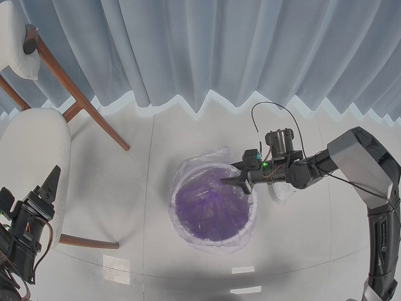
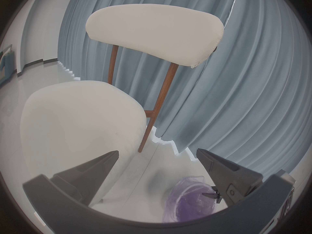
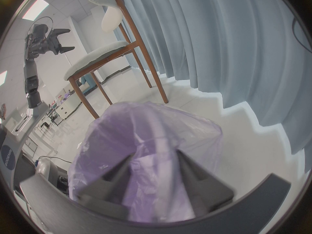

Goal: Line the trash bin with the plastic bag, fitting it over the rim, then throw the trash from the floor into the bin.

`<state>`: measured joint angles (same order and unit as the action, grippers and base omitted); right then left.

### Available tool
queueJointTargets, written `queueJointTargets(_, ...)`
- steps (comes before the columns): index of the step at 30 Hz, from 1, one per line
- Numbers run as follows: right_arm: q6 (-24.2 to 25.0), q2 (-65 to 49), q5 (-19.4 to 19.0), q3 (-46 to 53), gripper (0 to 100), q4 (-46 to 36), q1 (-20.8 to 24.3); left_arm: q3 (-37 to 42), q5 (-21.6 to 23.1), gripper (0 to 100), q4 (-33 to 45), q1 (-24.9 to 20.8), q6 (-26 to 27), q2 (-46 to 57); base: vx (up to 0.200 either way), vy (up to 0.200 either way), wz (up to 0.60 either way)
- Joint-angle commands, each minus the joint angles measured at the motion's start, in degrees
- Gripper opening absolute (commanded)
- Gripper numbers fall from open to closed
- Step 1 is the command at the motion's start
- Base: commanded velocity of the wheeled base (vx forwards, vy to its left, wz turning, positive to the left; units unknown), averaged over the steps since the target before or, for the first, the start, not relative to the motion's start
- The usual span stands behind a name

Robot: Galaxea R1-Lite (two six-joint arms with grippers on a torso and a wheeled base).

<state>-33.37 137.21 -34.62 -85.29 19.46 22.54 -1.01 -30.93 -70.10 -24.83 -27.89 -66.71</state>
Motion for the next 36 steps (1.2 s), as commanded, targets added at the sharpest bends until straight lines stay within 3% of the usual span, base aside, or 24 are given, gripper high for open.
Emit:
queueJointTargets(1, 0.93, 0.08, -0.01, 0.91, 100, 0.14, -0.13, 1.01, 0.17, 100, -0.04, -0.04, -0.06, -0.27, 0.0, 0.0, 0.0)
queueJointTargets(12, 7.44, -6.07, -0.01, 1.09, 100, 3.13, -1.53, 1.01, 3.59, 100, -0.83, -0.3, -1.64, -0.71, 0.0, 0.0, 0.0)
queueJointTargets(19, 7.88, -6.78, -0.01, 0.73, 100, 9.02, -4.43, 1.01, 4.56, 100, -0.22, -0.83, -1.73, -2.73, 0.0, 0.0, 0.0)
queueJointTargets(23, 9.37, -9.32, -0.97, 2.32, 100, 14.21, -4.7, 1.01, 6.14, 100, -1.01, -4.44, -2.17, -5.19, 0.0, 0.0, 0.0)
queueJointTargets(25, 11.74, -12.14, -1.15, 3.9, 100, 17.37, -4.7, 1.01, 9.31, 100, -1.89, -6.11, -2.17, -5.54, 0.0, 0.0, 0.0)
queueJointTargets(28, 17.63, -18.2, -0.89, 7.24, 100, 19.57, -4.79, 1.01, 19.33, 100, -0.92, -5.84, -2.52, -5.28, 0.0, 0.0, 0.0)
queueJointTargets(29, 17.63, -18.2, -0.89, 7.24, 100, 19.57, -4.79, 1.01, 19.33, 100, -0.92, -5.84, -2.52, -5.28, 0.0, 0.0, 0.0)
queueJointTargets(30, 20.97, -22.51, 0.08, 9.61, 100, 19.39, -5.49, 0.92, 23.98, 100, 2.16, -5.58, -2.34, -5.63, 0.0, 0.0, 0.0)
queueJointTargets(32, 22.82, -24.97, 1.22, 11.02, 100, 19.13, -6.1, 0.75, 24.6, 100, 5.85, -5.67, -2.34, -6.24, 0.0, 0.0, 0.0)
queueJointTargets(34, 26.16, -29.8, 4.04, 14.97, 100, 19.3, -7.51, -3.12, 25.74, 100, 15.34, -5.67, -2.87, -9.05, 0.0, 0.0, 0.0)
queueJointTargets(36, 28.0, -32.79, 4.47, 17.96, 100, 19.57, -8.48, -6.72, 26.27, 100, 18.77, -5.67, -5.86, -12.04, 0.0, 0.0, 0.0)
